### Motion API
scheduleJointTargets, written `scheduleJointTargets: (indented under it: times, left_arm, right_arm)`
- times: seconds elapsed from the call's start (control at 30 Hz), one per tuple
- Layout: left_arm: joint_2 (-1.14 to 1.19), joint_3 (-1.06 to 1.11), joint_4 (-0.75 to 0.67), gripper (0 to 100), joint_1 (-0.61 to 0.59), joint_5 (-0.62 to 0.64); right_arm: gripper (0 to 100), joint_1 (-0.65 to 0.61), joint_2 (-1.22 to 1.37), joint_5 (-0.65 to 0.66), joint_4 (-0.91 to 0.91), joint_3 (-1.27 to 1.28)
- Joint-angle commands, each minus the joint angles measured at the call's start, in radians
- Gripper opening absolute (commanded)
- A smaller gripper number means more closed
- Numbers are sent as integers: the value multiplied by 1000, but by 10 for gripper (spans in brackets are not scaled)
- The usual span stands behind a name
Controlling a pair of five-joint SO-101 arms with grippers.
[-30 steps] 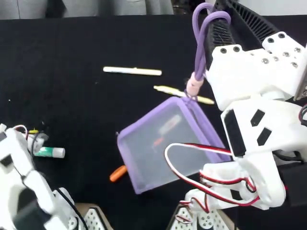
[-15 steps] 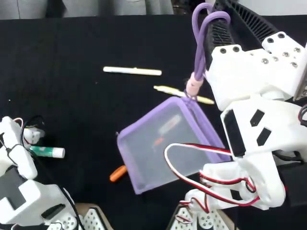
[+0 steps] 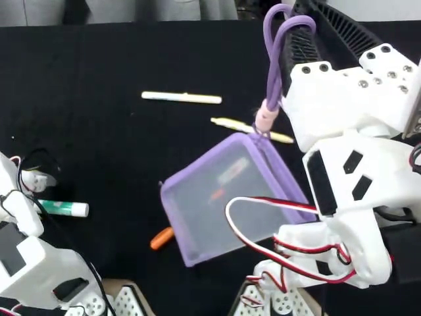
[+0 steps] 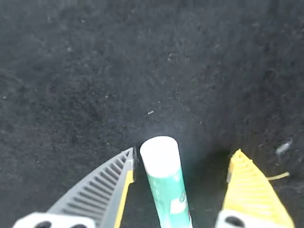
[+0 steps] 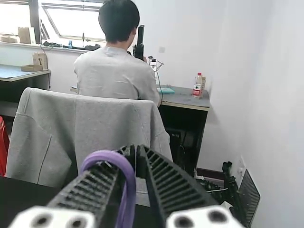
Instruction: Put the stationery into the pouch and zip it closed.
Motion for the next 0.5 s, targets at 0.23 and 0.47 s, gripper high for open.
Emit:
scheduleJointTargets:
  times: [0.23,0.47]
  left_arm:
    - [2,-53,20,83,10,8]
    - [-9,-85,-18,35,15,6]
  right_arm:
    - [11,-14,-16,9,11,-10]
    - [11,-14,-16,9,11,-10]
